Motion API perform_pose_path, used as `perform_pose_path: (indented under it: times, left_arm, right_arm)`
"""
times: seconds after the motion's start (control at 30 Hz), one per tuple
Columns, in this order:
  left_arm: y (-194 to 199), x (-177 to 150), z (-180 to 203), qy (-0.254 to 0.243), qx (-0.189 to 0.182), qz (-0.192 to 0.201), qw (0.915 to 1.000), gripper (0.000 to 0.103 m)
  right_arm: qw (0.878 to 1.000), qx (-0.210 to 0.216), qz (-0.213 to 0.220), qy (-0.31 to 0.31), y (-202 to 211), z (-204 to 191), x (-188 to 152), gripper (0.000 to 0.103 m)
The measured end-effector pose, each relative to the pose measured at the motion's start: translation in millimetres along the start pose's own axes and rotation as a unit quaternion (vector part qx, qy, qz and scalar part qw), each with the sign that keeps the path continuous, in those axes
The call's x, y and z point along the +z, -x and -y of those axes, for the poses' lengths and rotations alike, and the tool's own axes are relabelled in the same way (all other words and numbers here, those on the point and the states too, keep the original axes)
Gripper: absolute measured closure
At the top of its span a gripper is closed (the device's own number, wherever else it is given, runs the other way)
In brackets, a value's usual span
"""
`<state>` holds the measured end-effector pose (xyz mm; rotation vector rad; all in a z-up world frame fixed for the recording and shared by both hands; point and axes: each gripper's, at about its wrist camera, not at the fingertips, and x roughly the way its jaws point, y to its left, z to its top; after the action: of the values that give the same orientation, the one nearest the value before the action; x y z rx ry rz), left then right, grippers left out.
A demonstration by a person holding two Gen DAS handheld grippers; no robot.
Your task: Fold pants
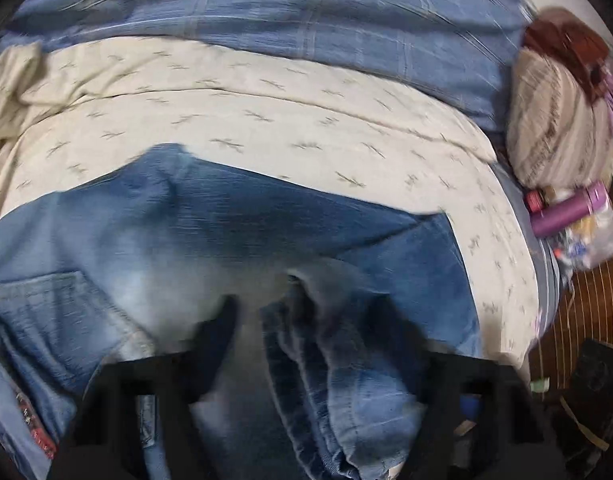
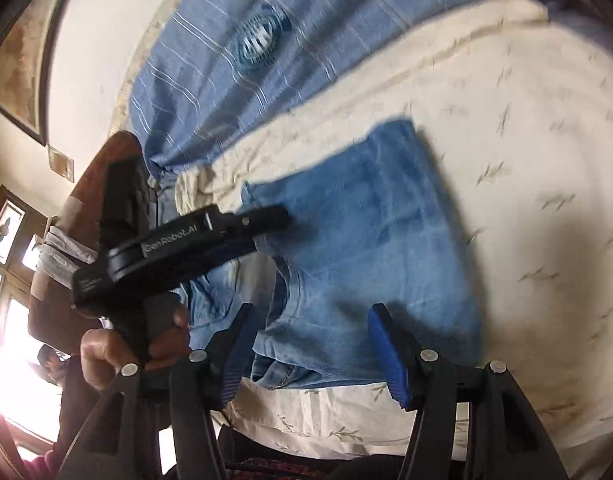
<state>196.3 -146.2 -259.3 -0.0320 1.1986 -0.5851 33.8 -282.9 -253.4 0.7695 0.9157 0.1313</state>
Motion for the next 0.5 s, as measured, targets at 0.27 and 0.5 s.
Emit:
perform_pose_path:
  times: [0.27,0.5]
  left_arm:
    - [-20.0,11.5,-10.2,0.036,-0.036,-0.025,0.9984,0.079]
    - [0.8,34.6,29.0,-0.031,-0.024,0.002,0.9992,0.08]
  right_arm:
    - [0.998,-0.04,-0.043,0.022,-23.6,2.9,-3.0,0.044]
    - [1.0,-0.013,0.001,-0.009,-7.7,11.0,-7.5,0.044]
